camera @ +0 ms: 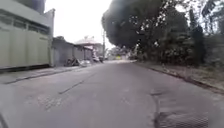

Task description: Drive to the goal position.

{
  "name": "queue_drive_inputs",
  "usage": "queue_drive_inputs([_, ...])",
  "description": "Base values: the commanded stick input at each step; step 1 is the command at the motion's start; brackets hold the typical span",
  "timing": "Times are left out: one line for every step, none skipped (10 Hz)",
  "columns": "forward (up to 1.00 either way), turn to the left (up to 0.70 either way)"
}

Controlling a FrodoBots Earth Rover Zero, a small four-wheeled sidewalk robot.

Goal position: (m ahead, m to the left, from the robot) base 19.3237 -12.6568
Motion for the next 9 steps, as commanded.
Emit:
queue_drive_inputs([0.85,0.0])
queue_drive_inputs([0.85,0.0])
queue_drive_inputs([0.85,0.0])
queue_drive_inputs([0.85,0.0])
queue_drive_inputs([0.85,0.0])
queue_drive_inputs([0.85,0.0])
queue_drive_inputs([0.85,0.0])
queue_drive_inputs([0.85,0.0])
queue_drive_inputs([0.85,0.0])
